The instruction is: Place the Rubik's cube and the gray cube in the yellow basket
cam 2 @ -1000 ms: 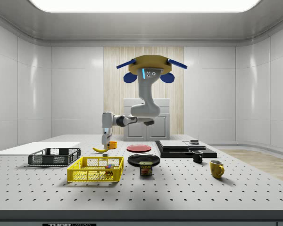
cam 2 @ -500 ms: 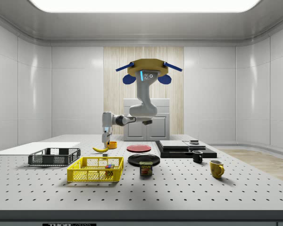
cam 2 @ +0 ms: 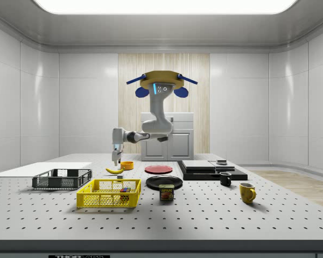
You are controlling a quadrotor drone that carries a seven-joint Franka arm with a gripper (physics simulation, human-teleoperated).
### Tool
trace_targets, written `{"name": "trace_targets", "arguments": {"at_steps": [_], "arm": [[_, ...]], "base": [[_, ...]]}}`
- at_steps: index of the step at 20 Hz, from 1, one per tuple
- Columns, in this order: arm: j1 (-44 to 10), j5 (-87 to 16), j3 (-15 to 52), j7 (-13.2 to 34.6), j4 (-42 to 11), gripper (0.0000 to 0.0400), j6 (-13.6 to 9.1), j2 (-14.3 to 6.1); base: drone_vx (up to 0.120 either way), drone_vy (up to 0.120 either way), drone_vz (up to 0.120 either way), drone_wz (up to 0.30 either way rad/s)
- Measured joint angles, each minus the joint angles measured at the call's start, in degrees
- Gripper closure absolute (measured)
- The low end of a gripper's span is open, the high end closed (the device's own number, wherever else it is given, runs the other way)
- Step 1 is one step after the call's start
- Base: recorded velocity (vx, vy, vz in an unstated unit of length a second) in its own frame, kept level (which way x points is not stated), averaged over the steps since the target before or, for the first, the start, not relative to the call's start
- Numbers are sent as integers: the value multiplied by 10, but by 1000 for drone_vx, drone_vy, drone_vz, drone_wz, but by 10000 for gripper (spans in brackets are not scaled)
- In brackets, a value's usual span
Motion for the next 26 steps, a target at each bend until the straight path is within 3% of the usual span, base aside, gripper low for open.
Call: {"name": "trace_targets", "arguments": {"at_steps": [6,16,22,26], "arm": [[0,1,0,0,0,0,1,-1],[-1,1,0,1,0,0,3,-3],[-2,2,1,1,0,0,4,-4],[-2,2,1,1,0,0,5,-5]], "base": [[0,-120,0,0],[0,-120,-120,0],[7,-120,0,0],[120,-40,0,0]]}}
